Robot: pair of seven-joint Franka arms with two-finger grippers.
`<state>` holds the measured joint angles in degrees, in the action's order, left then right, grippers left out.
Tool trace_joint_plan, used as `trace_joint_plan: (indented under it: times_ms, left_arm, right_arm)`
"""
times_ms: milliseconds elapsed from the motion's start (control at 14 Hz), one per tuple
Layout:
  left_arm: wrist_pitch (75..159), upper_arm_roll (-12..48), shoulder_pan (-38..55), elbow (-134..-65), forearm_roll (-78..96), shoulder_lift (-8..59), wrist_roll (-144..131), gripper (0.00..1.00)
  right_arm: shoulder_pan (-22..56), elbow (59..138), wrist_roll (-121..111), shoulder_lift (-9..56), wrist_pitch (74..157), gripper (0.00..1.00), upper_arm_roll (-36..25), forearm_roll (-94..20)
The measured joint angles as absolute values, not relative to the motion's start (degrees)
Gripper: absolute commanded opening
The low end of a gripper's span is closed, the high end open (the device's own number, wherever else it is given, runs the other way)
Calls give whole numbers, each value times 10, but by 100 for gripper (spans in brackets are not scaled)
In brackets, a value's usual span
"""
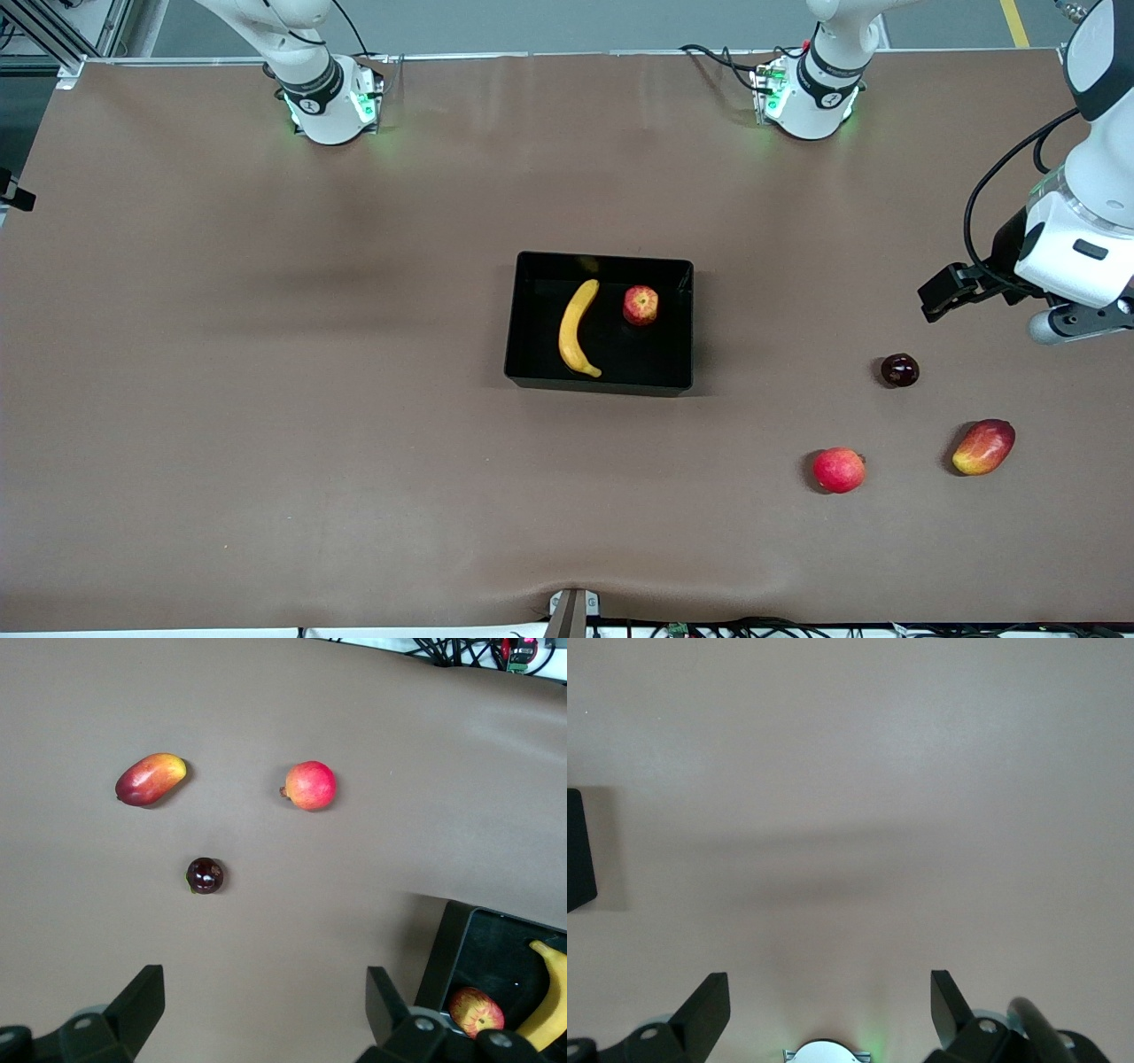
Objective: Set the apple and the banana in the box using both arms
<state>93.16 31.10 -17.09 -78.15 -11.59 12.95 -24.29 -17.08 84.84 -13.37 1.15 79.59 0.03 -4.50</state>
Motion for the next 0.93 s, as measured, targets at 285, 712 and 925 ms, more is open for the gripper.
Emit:
trace_joint_plan:
  times_ms: [285, 712, 925]
  left_arm:
    - [932, 311, -170, -782, -115, 129, -243, 100]
    - [932, 311, -170, -782, -110, 126, -243, 100]
    - [932, 308, -164, -782, -109, 116, -239, 100]
  right_arm:
    - [-171, 848, -134, 12, 796, 100, 0, -45]
    - [-171, 848, -134, 12, 796, 100, 0, -45]
    - [-172, 848, -134, 12, 796, 100, 0, -45]
